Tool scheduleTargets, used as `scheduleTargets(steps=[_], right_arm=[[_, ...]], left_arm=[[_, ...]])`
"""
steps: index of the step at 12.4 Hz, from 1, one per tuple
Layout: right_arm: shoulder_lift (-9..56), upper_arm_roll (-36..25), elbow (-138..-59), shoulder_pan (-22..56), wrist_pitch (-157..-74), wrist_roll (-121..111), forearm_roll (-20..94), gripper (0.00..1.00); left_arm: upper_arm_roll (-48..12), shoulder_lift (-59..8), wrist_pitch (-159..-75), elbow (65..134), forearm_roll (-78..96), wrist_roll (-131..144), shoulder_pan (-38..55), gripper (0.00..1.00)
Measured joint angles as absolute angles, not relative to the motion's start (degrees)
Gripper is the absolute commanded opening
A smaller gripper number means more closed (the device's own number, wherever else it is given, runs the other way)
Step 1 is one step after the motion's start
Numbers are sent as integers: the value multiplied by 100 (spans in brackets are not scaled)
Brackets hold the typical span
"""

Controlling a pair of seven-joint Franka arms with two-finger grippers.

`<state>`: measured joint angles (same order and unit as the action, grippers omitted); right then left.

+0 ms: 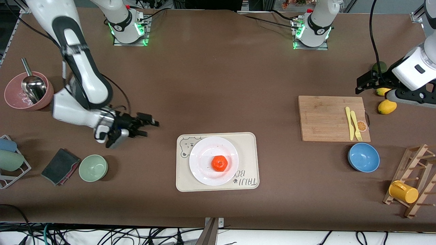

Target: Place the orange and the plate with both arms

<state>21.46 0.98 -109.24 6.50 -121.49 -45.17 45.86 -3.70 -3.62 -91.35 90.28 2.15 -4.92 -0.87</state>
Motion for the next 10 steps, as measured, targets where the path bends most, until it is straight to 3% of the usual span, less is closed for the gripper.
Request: scheduleTargets(steps=[5, 10], right_arm=[[677, -471, -10813, 473, -10121, -3385, 2538, 100], [81, -255, -9870, 481, -9155, -1507, 894, 100]], left_arm=[[-372, -364, -9132, 9024, 215, -492, -85, 100], [-372, -364, -9132, 9024, 215, -492, -84, 100]])
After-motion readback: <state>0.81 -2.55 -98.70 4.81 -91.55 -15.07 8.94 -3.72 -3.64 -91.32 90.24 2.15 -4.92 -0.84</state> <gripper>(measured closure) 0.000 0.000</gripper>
